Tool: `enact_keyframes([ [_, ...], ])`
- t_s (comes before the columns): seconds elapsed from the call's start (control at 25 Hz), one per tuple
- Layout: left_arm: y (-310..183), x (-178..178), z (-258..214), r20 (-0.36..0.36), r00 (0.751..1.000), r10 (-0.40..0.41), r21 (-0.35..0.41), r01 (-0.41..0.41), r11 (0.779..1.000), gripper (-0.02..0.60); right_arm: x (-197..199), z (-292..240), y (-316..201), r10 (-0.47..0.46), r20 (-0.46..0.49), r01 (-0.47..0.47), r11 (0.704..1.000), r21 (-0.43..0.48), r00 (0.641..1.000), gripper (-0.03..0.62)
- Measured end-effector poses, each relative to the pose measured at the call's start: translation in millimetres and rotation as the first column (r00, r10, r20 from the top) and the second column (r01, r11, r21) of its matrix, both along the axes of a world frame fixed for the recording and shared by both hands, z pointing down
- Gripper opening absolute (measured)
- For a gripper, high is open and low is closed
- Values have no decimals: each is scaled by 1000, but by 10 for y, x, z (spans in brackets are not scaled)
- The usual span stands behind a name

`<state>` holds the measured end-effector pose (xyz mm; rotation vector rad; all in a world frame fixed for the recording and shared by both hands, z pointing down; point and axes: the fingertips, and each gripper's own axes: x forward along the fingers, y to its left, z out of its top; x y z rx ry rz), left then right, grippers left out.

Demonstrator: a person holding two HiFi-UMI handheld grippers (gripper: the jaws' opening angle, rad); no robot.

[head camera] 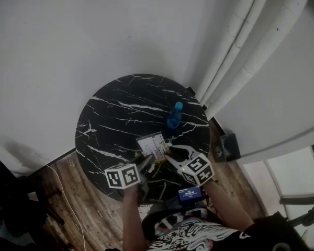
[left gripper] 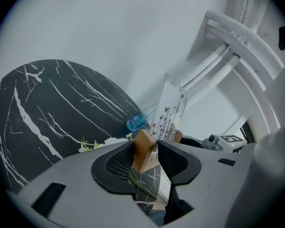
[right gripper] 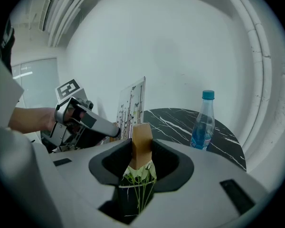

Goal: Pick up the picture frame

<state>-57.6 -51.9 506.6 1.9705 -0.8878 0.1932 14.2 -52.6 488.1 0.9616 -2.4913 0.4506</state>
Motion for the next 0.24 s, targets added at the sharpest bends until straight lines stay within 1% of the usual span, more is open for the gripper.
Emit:
enact_keyframes([
  [0.24, 18, -12, 29, 1, 1000, 7, 1, -7, 1000, 170, -32, 35, 22, 0, -8, 0, 1000, 7, 1000, 133],
])
